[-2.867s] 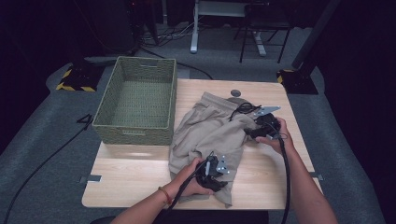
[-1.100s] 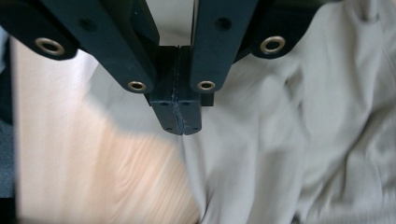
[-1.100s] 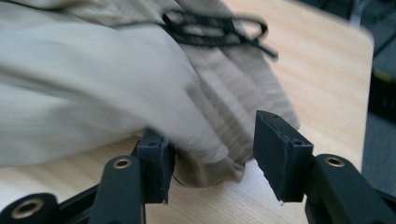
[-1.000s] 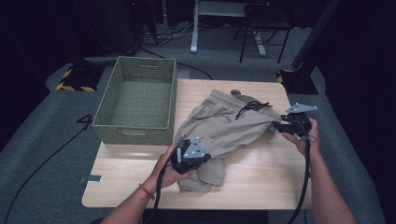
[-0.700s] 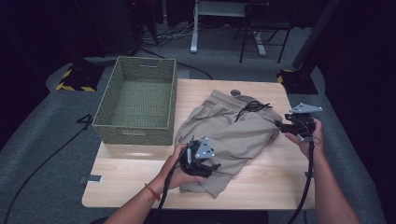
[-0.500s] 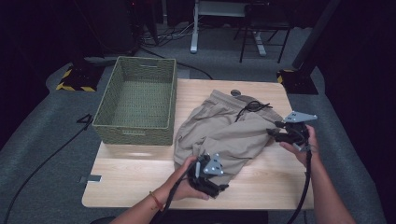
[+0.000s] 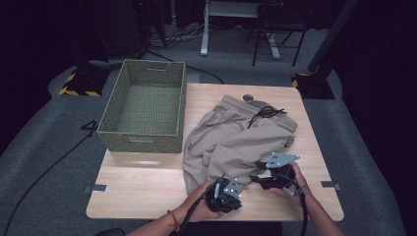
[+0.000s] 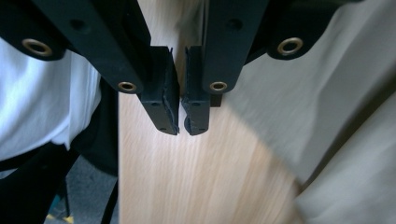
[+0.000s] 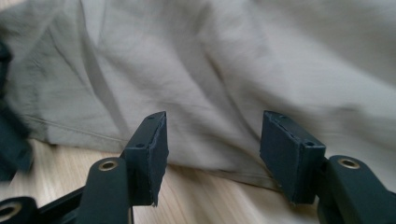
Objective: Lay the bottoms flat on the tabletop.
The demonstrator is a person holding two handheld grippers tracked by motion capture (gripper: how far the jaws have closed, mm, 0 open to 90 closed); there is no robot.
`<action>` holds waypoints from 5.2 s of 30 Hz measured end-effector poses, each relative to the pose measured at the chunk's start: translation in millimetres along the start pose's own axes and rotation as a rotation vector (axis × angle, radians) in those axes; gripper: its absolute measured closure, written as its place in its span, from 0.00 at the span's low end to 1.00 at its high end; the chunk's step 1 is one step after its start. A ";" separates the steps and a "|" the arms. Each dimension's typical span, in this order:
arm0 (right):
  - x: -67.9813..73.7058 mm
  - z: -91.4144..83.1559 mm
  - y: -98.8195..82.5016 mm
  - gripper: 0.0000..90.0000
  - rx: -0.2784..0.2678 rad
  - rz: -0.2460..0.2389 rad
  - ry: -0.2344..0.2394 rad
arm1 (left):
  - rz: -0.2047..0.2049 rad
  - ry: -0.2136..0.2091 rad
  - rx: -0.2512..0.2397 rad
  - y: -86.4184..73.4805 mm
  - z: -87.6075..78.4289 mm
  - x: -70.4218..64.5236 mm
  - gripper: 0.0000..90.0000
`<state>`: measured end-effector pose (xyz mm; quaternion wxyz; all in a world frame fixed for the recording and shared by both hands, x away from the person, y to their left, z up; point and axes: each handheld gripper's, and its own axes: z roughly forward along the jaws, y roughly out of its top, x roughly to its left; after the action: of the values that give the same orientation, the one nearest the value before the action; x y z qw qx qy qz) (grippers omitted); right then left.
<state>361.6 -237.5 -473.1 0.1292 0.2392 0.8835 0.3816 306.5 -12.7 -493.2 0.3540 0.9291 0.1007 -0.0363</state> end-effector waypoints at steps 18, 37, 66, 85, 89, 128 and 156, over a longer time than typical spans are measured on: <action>-27.1 -7.0 -28.5 0.90 0.113 0.116 -0.064 | -0.012 0.171 -0.050 -23.6 -65.9 -4.5 0.53; -32.6 -69.3 -37.0 0.57 -0.001 0.162 -0.222 | -0.180 0.350 -0.025 -64.5 -77.9 52.6 0.42; -46.6 -95.7 -68.1 0.54 0.077 0.268 -0.377 | -0.287 0.398 -0.008 -113.6 -110.8 69.0 0.36; -41.3 -35.2 -48.9 0.52 0.181 0.181 -0.292 | -0.328 0.465 -0.018 -132.6 -125.4 69.0 0.29; -28.5 -68.0 -49.2 0.56 0.039 0.185 -0.271 | -0.346 0.490 -0.010 -133.4 -127.3 67.6 0.27; 52.9 25.4 32.3 0.52 -0.005 -0.062 0.076 | -0.101 0.380 -0.188 -86.5 -124.8 21.0 0.70; 20.6 62.0 34.3 0.88 0.079 -0.090 0.031 | -0.340 0.438 -0.029 -149.2 -140.0 57.6 0.50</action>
<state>380.6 -168.5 -490.7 0.1228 0.1983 0.9095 0.3440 330.5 198.5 -493.6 0.3260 0.8794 0.3298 0.1078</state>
